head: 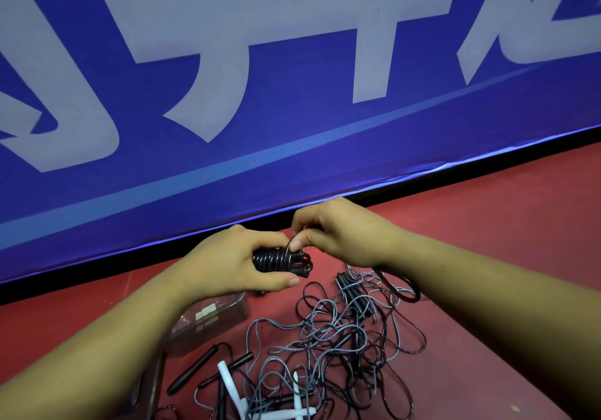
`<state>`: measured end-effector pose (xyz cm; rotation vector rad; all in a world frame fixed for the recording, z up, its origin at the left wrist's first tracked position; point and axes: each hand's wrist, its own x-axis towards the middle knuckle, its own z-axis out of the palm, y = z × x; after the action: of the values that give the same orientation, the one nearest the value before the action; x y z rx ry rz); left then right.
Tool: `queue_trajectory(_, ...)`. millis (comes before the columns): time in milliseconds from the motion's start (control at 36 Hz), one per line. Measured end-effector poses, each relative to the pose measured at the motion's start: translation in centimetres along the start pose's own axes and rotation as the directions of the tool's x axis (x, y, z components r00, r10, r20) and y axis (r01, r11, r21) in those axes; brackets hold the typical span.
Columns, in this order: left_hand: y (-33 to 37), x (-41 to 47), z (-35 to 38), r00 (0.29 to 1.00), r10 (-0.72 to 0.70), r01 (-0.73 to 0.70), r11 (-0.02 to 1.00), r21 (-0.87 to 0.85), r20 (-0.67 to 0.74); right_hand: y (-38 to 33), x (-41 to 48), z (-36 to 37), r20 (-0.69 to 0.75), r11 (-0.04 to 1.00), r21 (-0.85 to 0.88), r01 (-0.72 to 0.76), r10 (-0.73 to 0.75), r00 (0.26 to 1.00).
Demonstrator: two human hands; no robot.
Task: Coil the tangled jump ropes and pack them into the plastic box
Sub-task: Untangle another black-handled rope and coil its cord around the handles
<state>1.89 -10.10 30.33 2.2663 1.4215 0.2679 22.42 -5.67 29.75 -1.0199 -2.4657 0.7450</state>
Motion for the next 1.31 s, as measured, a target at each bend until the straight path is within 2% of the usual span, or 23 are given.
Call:
queue_trajectory(56,0.1,-0.1,-0.1,0.999,0.027,-0.024,0.989,-0.144,0.018,-0.1,-0.2,-0.1,-0.007,0.999,0.049,0.006,-0.006,1.000)
queue_trajectory(139,0.4,-0.4,-0.3,1.000,0.013,-0.015,0.910,-0.414,-0.008,-0.4,0.1,-0.2,-0.056,0.991,0.134,-0.001,0.009,0.998)
queue_trajectory(278,0.7,-0.4,-0.9,0.988,-0.119,0.007,0.681,-0.732,-0.101,-0.8,0.7,-0.7,-0.057,0.977,0.210,-0.016,0.028,0.998)
queue_trajectory(417,0.6,0.0,-0.7,0.939,-0.283,0.016,0.605,-0.796,-0.196,-0.4,0.7,-0.5,-0.047,0.970,0.229,-0.083,0.096,0.994)
queue_trajectory(500,0.4,0.2,-0.7,0.893,-0.380,0.011,0.554,-0.832,-0.241,-0.2,0.9,0.0,0.000,0.950,0.260,-0.172,0.178,0.984)
queue_trajectory(611,0.3,0.2,-0.8,0.881,-0.417,0.045,0.543,-0.838,-0.223,-0.4,1.0,0.2,0.069,0.919,0.306,-0.250,0.240,0.968)
queue_trajectory(694,0.3,0.2,-0.7,0.877,-0.448,0.111,0.537,-0.836,-0.171,-0.6,0.7,0.2,0.123,0.916,0.277,-0.291,0.267,0.956)
queue_trajectory(806,-0.2,0.3,-0.5,0.866,-0.483,0.207,0.582,-0.786,-0.129,-1.2,0.8,0.3,0.161,0.934,0.168,-0.315,0.290,0.944)
queue_trajectory(861,-0.4,0.4,-0.4,0.870,-0.466,0.224,0.666,-0.711,-0.162,-1.6,1.0,0.5,0.171,0.946,0.104,-0.308,0.288,0.942)
queue_trajectory(944,-1.3,0.7,-0.1,0.873,-0.410,0.243,0.834,-0.495,-0.264,-1.8,1.2,0.8,0.187,0.955,-0.022,-0.294,0.293,0.938)
queue_trajectory(1028,-2.7,0.8,0.3,0.843,-0.403,0.323,0.909,-0.264,-0.356,-1.9,1.3,0.9,0.190,0.951,-0.160,-0.263,0.291,0.938)
queue_trajectory(1167,-2.0,0.7,0.8,0.876,-0.362,0.433,0.882,0.187,-0.320,-2.9,1.3,0.6,0.169,0.951,-0.266,-0.157,0.206,0.964)
queue_trajectory(1250,-1.2,0.9,1.7,0.923,-0.296,0.370,0.859,0.353,-0.245,-3.7,1.2,0.7,0.166,0.931,-0.356,-0.079,0.146,0.975)
queue_trajectory(1306,-0.7,0.9,2.2,0.954,-0.238,0.293,0.869,0.398,-0.184,-3.8,1.2,0.3,0.153,0.928,-0.370,-0.041,0.105,0.983)
